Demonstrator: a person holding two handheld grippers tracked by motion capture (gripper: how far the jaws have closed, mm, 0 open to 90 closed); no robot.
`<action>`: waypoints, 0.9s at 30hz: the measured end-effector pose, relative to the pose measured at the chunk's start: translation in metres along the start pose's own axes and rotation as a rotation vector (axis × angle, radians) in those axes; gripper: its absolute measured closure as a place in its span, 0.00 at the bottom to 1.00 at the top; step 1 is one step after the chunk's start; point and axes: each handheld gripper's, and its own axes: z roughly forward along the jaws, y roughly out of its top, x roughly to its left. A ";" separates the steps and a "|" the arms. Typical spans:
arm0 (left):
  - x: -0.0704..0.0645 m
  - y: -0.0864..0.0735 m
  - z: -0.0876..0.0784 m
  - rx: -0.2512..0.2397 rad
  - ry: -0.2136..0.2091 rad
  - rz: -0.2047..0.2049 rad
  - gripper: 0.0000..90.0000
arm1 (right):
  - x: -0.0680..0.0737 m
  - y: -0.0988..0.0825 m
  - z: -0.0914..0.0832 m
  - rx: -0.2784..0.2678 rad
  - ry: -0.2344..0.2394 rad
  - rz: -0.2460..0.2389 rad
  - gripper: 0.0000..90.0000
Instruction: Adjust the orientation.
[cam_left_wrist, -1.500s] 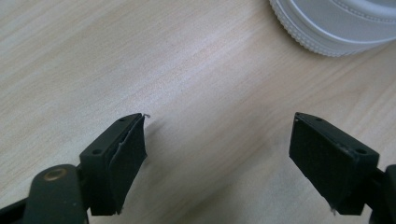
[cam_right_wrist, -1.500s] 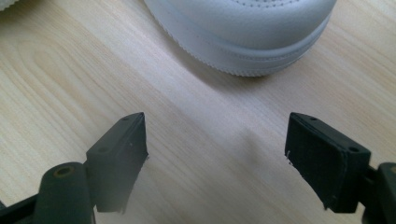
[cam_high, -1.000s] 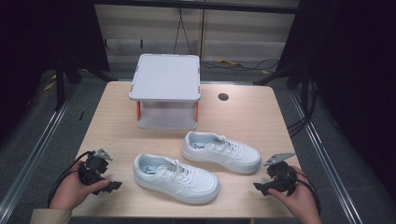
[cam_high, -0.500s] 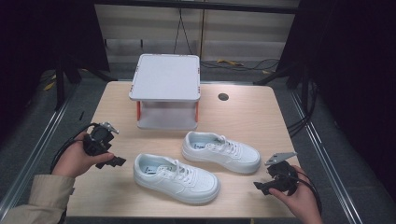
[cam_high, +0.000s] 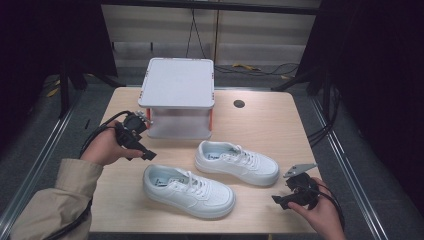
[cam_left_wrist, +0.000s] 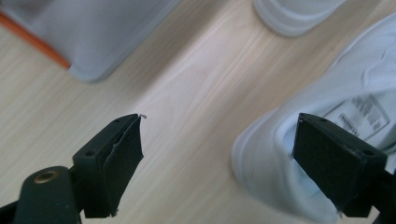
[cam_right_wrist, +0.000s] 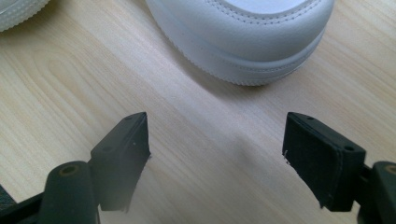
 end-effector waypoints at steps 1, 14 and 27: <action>-0.003 0.005 0.003 0.004 -0.009 0.008 0.18 | 0.000 0.000 0.000 0.000 0.001 0.001 0.25; -0.039 0.055 0.042 0.047 -0.061 0.164 0.27 | -0.002 -0.001 -0.001 -0.007 0.002 0.002 0.25; -0.058 0.097 0.073 0.034 -0.103 0.299 0.37 | -0.003 -0.002 0.000 -0.010 0.012 0.007 0.26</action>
